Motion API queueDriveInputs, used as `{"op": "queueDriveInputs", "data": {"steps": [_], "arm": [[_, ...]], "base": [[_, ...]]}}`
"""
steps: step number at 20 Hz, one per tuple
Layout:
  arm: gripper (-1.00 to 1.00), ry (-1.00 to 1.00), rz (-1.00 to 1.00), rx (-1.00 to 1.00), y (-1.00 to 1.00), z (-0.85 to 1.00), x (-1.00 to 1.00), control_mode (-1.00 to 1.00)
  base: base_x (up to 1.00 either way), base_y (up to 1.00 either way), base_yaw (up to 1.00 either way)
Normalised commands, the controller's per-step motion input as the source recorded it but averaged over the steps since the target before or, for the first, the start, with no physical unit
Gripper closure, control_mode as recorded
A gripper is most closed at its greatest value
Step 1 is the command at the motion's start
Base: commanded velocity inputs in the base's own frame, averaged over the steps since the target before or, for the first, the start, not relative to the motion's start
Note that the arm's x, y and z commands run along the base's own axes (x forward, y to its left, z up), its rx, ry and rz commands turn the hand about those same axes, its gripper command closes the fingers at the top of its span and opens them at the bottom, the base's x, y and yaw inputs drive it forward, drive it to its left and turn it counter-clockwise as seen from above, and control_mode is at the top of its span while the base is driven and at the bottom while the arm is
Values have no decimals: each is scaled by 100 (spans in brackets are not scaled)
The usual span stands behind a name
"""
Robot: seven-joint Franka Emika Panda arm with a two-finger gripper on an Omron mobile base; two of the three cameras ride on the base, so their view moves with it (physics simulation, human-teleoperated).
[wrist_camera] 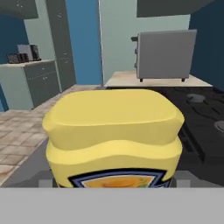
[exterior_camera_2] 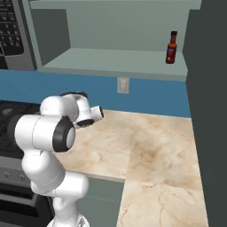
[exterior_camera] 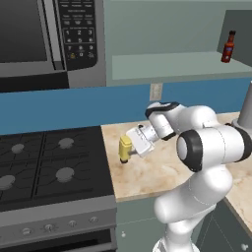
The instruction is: Take 2 condiments from the cabinet and move them on the counter near the stove.Make sure the condiments are lined up with each other, next to each other.
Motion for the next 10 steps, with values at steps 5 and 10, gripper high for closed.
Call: {"op": "queueDriveInputs", "data": {"steps": [5,10], "arm": [[100,-5,0,-3,5,-17,0,-100],[100,-6,0,0,0,-7,0,-100]], "base": [[0,0,0],[0,0,0]]}}
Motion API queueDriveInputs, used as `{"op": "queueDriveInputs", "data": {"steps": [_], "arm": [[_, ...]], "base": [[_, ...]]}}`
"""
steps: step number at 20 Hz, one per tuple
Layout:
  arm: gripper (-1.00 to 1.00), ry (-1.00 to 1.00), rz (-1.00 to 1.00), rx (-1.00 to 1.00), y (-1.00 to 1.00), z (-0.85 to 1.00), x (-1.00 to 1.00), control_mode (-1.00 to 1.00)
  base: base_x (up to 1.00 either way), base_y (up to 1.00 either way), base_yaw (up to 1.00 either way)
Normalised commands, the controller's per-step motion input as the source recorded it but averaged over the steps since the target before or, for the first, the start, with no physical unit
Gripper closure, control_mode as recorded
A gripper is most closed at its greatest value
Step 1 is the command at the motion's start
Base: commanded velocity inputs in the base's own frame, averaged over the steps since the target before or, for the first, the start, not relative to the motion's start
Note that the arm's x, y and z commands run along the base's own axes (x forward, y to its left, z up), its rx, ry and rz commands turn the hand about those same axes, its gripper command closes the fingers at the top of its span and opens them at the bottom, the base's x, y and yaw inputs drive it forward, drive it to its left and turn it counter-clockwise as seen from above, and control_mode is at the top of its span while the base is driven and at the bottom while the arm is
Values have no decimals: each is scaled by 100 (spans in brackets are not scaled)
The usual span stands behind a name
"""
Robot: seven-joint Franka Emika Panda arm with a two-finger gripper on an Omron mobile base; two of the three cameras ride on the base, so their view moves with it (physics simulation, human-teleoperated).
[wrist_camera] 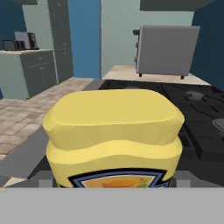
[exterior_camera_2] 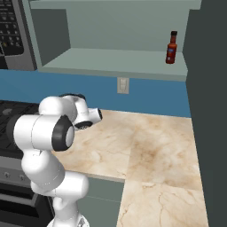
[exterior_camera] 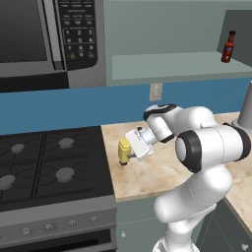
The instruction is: Take 2 condiments from the cabinet and move them on the counter near the stove.Make sure the condiments are lined up with each other, next to each other.
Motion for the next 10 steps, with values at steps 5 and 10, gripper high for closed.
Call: {"op": "queueDriveInputs", "data": {"steps": [5,10], "arm": [[100,-10,0,0,0,-20,1,-100],[100,-3,0,0,0,-14,0,-100]], "base": [[0,0,0],[0,0,0]]}}
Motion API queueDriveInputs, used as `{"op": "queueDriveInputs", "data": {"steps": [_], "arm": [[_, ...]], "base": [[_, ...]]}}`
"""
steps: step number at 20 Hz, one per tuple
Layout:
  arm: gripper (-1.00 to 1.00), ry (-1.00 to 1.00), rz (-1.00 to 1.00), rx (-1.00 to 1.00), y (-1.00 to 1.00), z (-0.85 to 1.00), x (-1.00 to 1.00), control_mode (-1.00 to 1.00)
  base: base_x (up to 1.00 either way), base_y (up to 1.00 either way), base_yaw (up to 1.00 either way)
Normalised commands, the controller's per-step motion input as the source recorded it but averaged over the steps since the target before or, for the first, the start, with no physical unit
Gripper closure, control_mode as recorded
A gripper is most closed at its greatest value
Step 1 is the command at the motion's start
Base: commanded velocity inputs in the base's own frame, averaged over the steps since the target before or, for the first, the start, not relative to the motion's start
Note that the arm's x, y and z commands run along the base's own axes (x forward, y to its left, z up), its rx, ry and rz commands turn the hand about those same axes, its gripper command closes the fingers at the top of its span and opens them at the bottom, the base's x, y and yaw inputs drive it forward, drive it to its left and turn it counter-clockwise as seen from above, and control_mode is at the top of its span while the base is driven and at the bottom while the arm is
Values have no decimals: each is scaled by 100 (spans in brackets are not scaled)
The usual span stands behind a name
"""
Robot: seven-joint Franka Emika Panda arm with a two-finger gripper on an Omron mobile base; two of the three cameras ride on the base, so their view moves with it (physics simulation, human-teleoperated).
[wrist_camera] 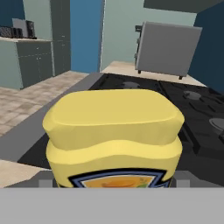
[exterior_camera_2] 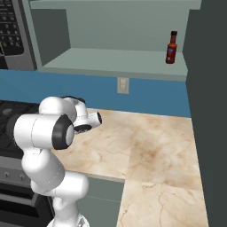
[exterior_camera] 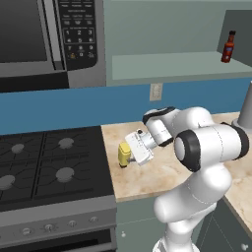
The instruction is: Take 2 condiments from the cabinet and move them on the counter near the stove.Make sure the condiments are lined up with each other, next to each other.
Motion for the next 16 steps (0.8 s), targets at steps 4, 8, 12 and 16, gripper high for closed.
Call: {"op": "queueDriveInputs", "data": {"steps": [4,8,12,16], "arm": [[100,0,0,0,0,-9,1,-100],[100,0,0,0,0,-7,4,-100],[100,0,0,0,0,-12,5,-100],[100,0,0,0,0,-14,2,-100]], "base": [[0,0,0],[0,0,0],[0,0,0],[0,0,0]]}}
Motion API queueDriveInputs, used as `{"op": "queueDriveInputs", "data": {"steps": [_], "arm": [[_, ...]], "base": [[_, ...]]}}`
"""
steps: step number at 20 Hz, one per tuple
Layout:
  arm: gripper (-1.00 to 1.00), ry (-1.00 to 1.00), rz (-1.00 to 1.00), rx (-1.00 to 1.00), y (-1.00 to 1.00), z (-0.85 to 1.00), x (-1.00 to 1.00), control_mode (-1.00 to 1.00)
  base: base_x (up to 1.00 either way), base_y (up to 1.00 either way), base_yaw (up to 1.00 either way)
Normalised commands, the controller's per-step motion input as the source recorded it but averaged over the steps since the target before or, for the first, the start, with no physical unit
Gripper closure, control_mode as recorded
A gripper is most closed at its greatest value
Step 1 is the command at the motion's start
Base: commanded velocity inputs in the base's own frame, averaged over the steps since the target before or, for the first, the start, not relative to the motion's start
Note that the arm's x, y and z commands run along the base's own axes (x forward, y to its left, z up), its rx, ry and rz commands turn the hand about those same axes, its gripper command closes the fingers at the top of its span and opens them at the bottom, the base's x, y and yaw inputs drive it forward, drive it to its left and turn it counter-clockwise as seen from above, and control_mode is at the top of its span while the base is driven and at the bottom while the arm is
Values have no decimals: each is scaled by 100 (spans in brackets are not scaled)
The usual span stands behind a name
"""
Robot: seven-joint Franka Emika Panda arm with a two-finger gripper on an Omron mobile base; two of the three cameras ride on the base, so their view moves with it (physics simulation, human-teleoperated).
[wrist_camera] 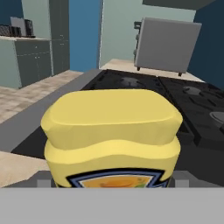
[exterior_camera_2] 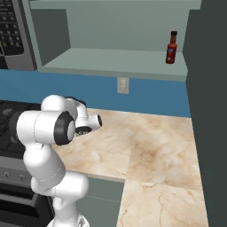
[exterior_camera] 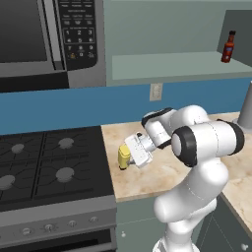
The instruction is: Take 2 condiments from the cabinet and move them on the counter near the stove.Make sure the condiments are lined up with each other, next to each other.
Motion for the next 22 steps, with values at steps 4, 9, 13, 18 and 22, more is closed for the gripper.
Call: {"op": "queueDriveInputs", "data": {"steps": [4,9,13,18,22], "arm": [[100,0,0,0,0,-16,1,-100],[100,0,0,0,0,-15,0,-100],[100,0,0,0,0,-6,0,-100],[-100,0,0,0,0,0,0,-100],[-100,0,0,0,0,0,0,-100]], "base": [[0,0,0],[0,0,0],[0,0,0],[0,0,0],[0,0,0]]}}
